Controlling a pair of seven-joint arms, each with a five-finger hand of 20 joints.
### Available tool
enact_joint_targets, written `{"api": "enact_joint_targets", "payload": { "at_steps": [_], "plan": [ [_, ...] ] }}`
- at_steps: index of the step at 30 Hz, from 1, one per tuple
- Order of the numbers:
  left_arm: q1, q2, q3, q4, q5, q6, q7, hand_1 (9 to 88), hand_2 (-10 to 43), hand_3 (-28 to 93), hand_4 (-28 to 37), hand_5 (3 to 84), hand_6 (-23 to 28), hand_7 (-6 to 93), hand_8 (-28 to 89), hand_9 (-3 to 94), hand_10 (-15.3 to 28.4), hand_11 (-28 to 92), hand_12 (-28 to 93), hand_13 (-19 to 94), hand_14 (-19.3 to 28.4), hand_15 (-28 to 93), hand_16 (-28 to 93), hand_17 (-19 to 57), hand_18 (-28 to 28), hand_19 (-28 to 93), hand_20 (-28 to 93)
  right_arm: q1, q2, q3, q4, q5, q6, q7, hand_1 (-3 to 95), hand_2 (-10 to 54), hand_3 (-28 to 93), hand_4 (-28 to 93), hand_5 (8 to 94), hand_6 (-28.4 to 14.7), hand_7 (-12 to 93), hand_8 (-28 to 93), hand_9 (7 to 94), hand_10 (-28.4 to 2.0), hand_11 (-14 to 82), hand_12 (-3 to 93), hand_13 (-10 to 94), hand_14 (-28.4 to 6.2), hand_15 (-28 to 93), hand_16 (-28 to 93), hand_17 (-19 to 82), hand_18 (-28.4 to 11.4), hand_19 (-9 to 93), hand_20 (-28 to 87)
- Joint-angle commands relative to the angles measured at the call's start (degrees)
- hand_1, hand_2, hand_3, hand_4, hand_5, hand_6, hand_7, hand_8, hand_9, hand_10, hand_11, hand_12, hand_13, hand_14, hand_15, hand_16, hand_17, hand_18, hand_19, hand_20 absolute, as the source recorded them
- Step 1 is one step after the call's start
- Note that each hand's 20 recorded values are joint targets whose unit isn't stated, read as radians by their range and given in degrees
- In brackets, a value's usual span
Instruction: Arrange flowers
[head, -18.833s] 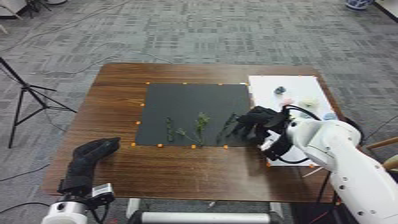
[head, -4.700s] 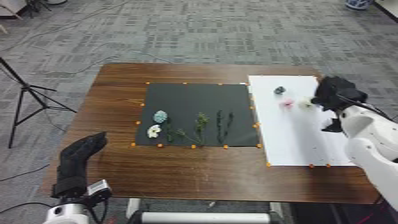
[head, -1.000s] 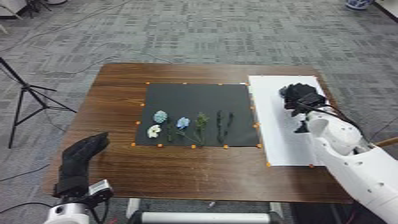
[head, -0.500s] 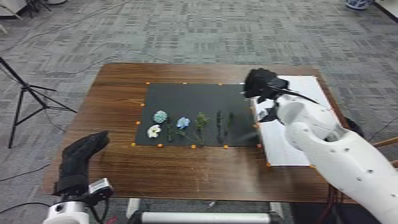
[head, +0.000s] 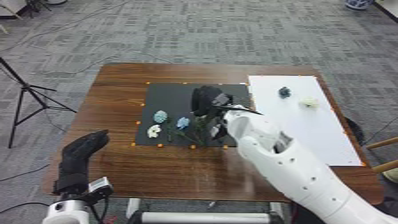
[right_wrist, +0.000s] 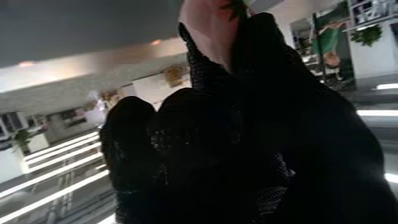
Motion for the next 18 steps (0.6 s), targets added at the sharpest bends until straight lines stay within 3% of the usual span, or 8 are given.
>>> {"api": "enact_joint_targets", "payload": {
  "at_steps": [1,18],
  "plan": [
    [0.61,-0.29,-0.20,-0.27,-0.12,-0.62,0.00,30.4,1.6,68,-25.1,53.5,-0.2,20.9,-10,51.4,13.7,25,14,40,16.7,23,1,3.5,13.2,16,17,-0.04,-0.32,-0.41,1.71,-2.96,-0.09,-1.10,62.3,-9.5,57,-19,78.6,0.0,21,8,88.4,-8.7,5.2,35.1,88,-2.6,60,36,61,-14.3,93,56],
    [0.24,-0.35,0.09,-0.13,0.02,-0.72,-0.09,30.4,1.6,68,-25.0,53.5,-0.3,21.0,-10,51.4,13.8,25,14,40,16.7,23,1,3.6,13.1,15,17,1.04,-0.30,0.73,2.65,-2.66,3.82,-0.63,62.3,-9.5,57,-19,78.7,0.3,21,7,88.4,-8.9,5.1,35.1,88,-2.8,60,36,60,-14.3,93,56]
  ]
}}
